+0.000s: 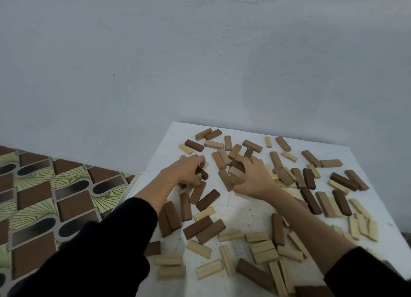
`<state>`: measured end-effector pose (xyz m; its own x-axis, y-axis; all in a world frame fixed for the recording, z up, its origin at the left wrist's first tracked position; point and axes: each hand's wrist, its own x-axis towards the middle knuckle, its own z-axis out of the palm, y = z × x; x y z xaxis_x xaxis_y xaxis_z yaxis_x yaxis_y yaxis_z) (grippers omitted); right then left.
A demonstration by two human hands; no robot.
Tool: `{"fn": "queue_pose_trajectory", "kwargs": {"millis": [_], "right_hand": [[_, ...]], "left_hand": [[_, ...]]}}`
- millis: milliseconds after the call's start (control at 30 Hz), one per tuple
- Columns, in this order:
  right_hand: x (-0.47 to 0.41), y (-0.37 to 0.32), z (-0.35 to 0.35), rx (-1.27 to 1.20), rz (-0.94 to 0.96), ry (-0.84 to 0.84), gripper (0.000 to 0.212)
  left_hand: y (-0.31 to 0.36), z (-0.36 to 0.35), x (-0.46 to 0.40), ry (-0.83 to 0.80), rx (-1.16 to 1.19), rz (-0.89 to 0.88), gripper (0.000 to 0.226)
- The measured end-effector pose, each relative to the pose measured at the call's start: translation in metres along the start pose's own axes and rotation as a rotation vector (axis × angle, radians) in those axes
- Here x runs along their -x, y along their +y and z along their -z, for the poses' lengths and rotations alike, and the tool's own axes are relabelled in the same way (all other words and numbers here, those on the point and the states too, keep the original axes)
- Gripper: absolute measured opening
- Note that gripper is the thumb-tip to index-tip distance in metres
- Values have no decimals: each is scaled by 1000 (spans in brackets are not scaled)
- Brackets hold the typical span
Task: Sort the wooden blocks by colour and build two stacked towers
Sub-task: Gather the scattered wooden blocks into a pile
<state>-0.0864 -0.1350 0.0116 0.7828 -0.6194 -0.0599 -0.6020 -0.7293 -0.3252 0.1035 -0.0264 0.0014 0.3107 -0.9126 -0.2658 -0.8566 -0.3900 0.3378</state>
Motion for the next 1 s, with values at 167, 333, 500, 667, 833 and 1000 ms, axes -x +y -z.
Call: {"fn": "queue_pose_trajectory", "kwargs": {"millis": [167,333,500,667,833,1000], "right_hand": [[11,16,5,11,-39,-11,78],[19,38,17,23,-154,12,78],[28,59,31,76,-258,42,80],[35,66,32,107,-283,107,74],[40,47,14,-19,-152,171,57],[42,10,-12,-149,86,7,48]], "left_hand": [[3,5,-4,-2,-35,-23,36],[35,16,-14,117,59,-105,41],[97,0,-30,103,56,-252,45],[116,-9,-30,101,235,-359,71],[85,0,0,128,347,-307,64],[18,-3,49,161,254,-131,51]]}}
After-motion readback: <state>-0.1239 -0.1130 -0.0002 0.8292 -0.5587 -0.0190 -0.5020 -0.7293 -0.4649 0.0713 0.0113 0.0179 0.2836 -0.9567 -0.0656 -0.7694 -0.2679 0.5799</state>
